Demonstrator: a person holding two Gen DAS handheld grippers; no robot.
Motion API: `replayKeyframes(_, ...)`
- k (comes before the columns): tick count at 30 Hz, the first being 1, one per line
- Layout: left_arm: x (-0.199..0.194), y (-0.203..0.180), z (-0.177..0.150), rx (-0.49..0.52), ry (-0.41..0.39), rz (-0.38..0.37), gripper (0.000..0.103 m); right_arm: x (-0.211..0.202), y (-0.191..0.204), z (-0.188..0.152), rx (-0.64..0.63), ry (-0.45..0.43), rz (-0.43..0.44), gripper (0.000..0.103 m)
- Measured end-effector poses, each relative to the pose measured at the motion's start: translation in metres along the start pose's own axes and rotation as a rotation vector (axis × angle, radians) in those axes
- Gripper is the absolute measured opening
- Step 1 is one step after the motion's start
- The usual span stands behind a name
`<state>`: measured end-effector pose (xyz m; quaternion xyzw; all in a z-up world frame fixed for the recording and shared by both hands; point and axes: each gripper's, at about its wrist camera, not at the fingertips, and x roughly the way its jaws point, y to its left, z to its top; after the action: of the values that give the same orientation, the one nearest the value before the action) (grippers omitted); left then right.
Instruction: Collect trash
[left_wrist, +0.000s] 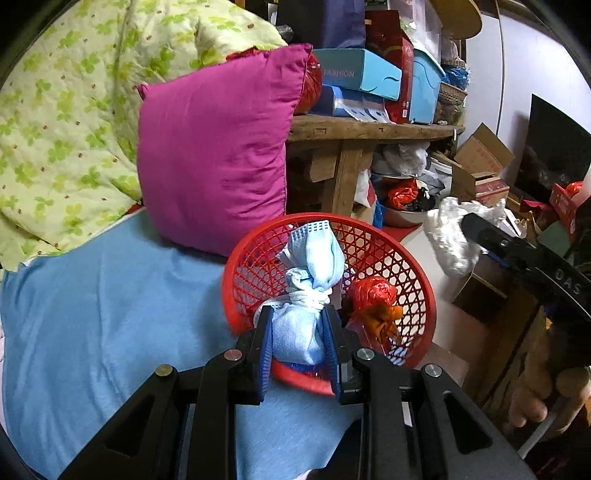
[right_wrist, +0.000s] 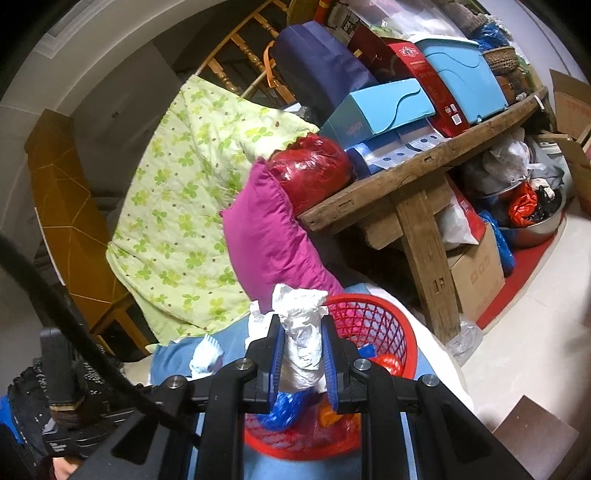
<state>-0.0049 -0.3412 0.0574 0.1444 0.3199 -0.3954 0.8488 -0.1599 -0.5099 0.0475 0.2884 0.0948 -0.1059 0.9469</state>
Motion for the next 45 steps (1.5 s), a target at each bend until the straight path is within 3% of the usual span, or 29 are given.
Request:
replayKeyframes(18,0.029,0.0,0.014,-0.002,-0.013,-0.012,0.029,0.088,-0.019,0.01,0.042,0.108,-0.051,0.023)
replayKeyframes(21,0.027,0.001,0.016,-0.002,-0.027,-0.011,0.039,0.094,-0.018,0.011,0.034,0.115,-0.061,0.024)
replayKeyframes(23,0.025,0.003,0.017,-0.004,-0.04,-0.008,0.058,0.097,-0.018,0.011,0.036,0.122,-0.065,0.024)
replayKeyframes(24,0.023,0.003,0.017,-0.004,-0.05,-0.004,0.061,0.099,-0.018,0.011,0.04,0.127,-0.066,0.026)
replayKeyframes(33,-0.003,0.008,0.012,0.021,-0.119,0.059,0.075,0.096,-0.016,0.007,0.054,0.125,-0.057,0.038)
replayKeyframes(45,-0.05,0.01,-0.004,0.035,-0.196,0.118,0.083,0.059,0.017,-0.008,-0.018,0.08,-0.057,0.039)
